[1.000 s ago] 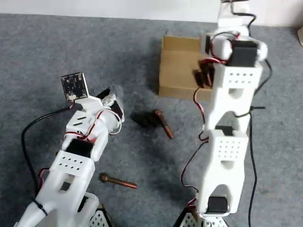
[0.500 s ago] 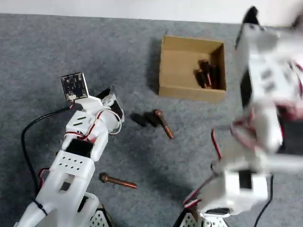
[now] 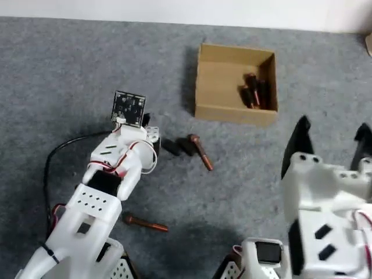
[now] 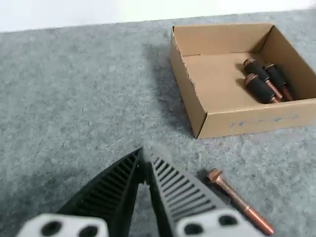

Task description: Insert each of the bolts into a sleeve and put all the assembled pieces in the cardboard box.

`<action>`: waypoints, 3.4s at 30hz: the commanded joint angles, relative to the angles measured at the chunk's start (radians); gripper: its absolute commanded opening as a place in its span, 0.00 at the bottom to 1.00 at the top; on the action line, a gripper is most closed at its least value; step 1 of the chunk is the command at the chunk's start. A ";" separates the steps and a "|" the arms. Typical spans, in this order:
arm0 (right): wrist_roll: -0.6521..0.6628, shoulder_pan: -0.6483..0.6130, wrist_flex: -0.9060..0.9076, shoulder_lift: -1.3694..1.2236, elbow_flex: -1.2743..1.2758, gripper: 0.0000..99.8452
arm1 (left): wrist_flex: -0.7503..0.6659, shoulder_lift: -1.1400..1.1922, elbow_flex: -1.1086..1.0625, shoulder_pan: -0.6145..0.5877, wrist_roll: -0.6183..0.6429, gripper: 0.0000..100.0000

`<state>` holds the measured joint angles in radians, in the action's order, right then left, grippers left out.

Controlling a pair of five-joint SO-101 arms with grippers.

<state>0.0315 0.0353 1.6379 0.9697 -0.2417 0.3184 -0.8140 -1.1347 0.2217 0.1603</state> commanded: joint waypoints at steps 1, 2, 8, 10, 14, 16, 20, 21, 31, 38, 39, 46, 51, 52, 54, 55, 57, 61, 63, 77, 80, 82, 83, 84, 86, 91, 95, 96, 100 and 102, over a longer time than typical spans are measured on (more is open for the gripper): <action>0.000 0.012 -0.142 0.213 0.363 0.28 | 0.040 -0.013 0.064 0.022 0.009 0.01; 0.015 0.010 -0.180 0.280 0.446 0.28 | 0.077 -0.019 0.082 0.028 0.017 0.01; 0.158 0.007 -0.318 0.610 0.926 0.28 | 0.411 -0.189 0.228 -0.018 0.204 0.01; 0.178 0.008 -0.337 0.667 1.059 0.28 | 0.529 -0.257 0.269 -0.044 0.232 0.01; 0.181 0.005 -0.390 0.717 1.231 0.28 | 0.740 -0.383 0.269 -0.133 0.221 0.01; 0.176 -0.018 -0.426 0.720 1.242 0.28 | 0.804 -0.447 0.222 -0.183 0.221 0.01; 0.178 -0.120 -0.469 0.719 1.296 0.28 | 0.792 -0.598 0.070 -0.257 0.123 0.01; 0.180 -0.147 -0.476 0.719 1.323 0.28 | 0.778 -0.639 0.024 -0.265 0.092 0.01; 0.181 -0.380 -0.697 0.717 1.633 0.28 | 0.741 -0.984 -0.269 -0.283 0.049 0.01; 0.181 -0.504 -0.748 0.670 1.661 0.28 | 0.704 -1.003 -0.300 -0.289 0.046 0.01; 0.181 -0.516 -0.751 0.634 1.661 0.28 | 0.704 -1.003 -0.300 -0.289 0.046 0.01; 0.183 -0.530 -0.935 0.245 1.563 0.28 | 0.703 -1.003 -0.298 -0.291 0.044 0.01; 0.181 -0.530 -1.064 -0.084 1.434 0.28 | 0.701 -1.003 -0.303 -0.332 0.044 0.01; 0.181 -0.530 -1.086 -0.145 1.409 0.28 | 0.701 -1.003 -0.305 -0.335 0.044 0.01; 0.181 -0.529 -1.118 -0.262 1.366 0.28 | 0.701 -1.003 -0.305 -0.332 0.044 0.01; 0.181 -0.529 -1.135 -0.314 1.346 0.28 | 0.701 -1.003 -0.305 -0.332 0.044 0.01; 0.181 -0.529 -1.161 -0.407 1.316 0.28 | 0.701 -1.003 -0.306 -0.334 0.044 0.01; 0.181 -0.529 -1.202 -0.549 1.265 0.28 | 0.701 -1.003 -0.306 -0.335 0.044 0.01; 0.181 -0.529 -1.213 -0.593 1.248 0.28 | 0.701 -1.003 -0.306 -0.335 0.044 0.01; 0.181 -0.527 -1.218 -0.673 1.213 0.28 | 0.701 -1.003 -0.306 -0.335 0.044 0.01; 0.180 -0.518 -1.211 -0.671 1.221 0.28 | 0.701 -1.001 -0.303 -0.335 0.044 0.01; 0.176 -0.496 -1.211 -0.670 1.221 0.28 | 0.701 -1.001 -0.295 -0.332 0.029 0.01; 0.176 -0.486 -1.211 -0.662 1.222 0.28 | 0.701 -1.001 -0.289 -0.331 0.002 0.01; 0.176 -0.473 -1.211 -0.645 1.222 0.28 | 0.703 -1.000 -0.278 -0.331 -0.014 0.01; 0.175 -0.467 -1.211 -0.587 1.224 0.28 | 0.709 -0.998 -0.260 -0.331 -0.015 0.01; 0.181 -0.530 -1.175 -0.489 1.253 0.28 | 0.735 -0.998 -0.257 -0.329 0.023 0.01; 0.259 -0.549 -1.113 -0.576 1.135 0.28 | 0.730 -1.001 -0.282 -0.329 0.031 0.01; 0.269 -0.549 -1.082 -0.616 1.082 0.28 | 0.729 -1.001 -0.289 -0.329 0.028 0.01; 0.270 -0.542 -0.989 -0.796 0.858 0.28 | 0.704 -1.003 -0.312 -0.331 0.026 0.01; 0.270 -0.545 -0.980 -0.869 0.773 0.28 | 0.667 -1.003 -0.334 -0.332 0.026 0.01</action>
<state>0.2846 -0.5002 0.6345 0.1749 0.6851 1.0365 -1.8098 -1.4599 -0.1005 0.1849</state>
